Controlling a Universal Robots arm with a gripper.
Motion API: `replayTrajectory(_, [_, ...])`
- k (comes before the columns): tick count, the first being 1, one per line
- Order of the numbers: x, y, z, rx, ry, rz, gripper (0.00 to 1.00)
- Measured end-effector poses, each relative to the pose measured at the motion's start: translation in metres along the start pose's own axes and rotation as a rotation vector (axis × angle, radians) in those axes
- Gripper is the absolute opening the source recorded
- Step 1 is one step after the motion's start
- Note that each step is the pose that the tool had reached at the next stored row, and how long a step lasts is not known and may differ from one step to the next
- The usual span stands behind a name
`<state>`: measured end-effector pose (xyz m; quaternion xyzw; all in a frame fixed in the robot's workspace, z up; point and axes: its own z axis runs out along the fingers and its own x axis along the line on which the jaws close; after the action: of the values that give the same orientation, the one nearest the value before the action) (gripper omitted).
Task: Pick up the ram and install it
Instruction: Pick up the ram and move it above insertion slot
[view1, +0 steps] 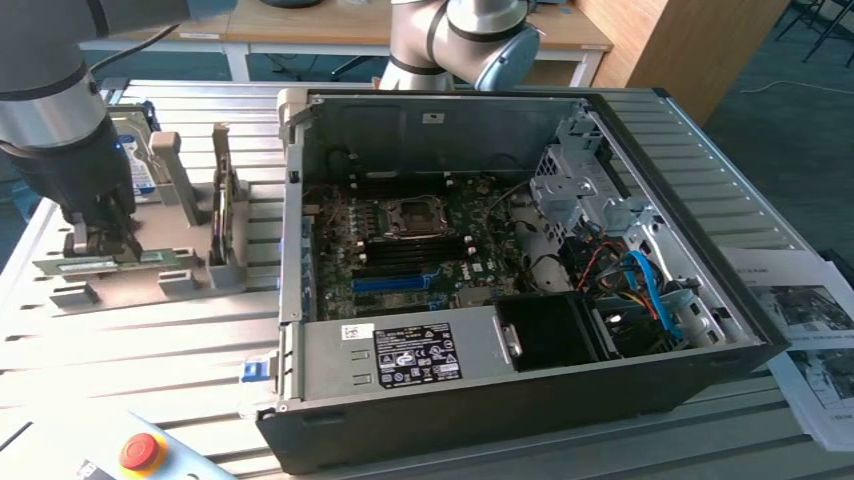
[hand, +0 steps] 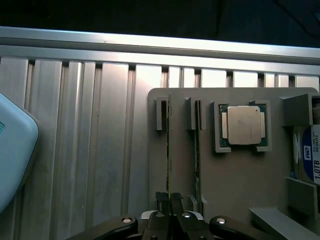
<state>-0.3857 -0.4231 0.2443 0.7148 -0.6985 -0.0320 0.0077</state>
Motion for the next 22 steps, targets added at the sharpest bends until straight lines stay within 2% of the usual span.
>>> replayTrajectory(10, [-0.001,0.0014,-0.0252,0.0001,0.0,0.0,0.12])
replayTrajectory(17, [-0.002,0.0026,-0.0468,0.0002,-0.0001,0.0,0.12])
replayTrajectory(22, [-0.002,0.0037,-0.066,0.0001,-0.0001,0.0,0.12])
